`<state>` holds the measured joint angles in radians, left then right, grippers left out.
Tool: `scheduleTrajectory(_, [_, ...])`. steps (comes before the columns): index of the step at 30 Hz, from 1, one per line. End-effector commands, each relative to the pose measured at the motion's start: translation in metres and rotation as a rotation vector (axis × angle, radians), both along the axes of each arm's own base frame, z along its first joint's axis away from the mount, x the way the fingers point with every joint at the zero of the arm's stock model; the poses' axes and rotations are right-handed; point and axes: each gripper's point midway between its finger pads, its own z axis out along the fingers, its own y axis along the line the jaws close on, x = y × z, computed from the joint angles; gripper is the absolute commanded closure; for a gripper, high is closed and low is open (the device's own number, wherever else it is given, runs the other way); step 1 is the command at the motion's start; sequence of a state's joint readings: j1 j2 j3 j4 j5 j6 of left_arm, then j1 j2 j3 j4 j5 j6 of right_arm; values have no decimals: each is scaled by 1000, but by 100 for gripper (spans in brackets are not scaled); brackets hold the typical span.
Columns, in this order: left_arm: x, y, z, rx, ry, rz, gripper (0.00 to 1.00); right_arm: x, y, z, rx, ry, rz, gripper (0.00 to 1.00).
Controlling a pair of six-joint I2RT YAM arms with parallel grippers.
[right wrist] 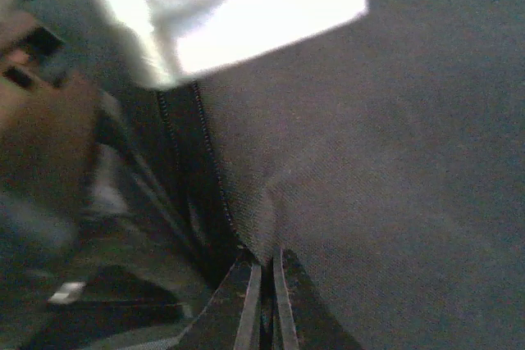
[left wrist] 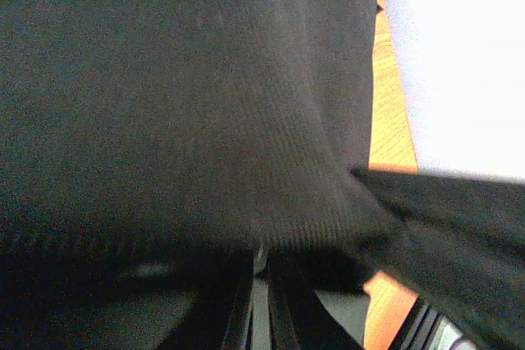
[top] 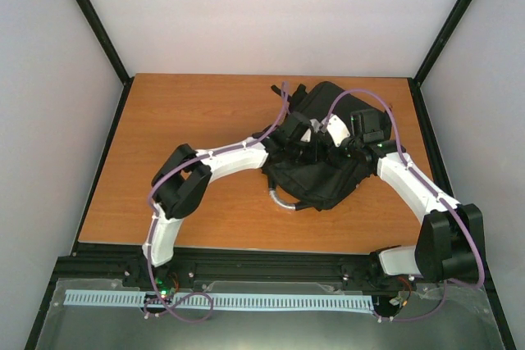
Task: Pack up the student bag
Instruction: Place the stationery in the student bag.
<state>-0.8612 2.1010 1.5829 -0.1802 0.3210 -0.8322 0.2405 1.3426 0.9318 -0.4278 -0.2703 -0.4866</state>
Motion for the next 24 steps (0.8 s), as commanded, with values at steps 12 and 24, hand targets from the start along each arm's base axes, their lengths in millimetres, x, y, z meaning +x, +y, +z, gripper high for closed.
scheduleTrajectory(12, [-54,100,37,205,-176,-127,30,-29,23,3,150,246,223,49])
scheduleTrajectory(24, [13,167,33,237,-139,110,10,10,-94,14,196,232,-213,39])
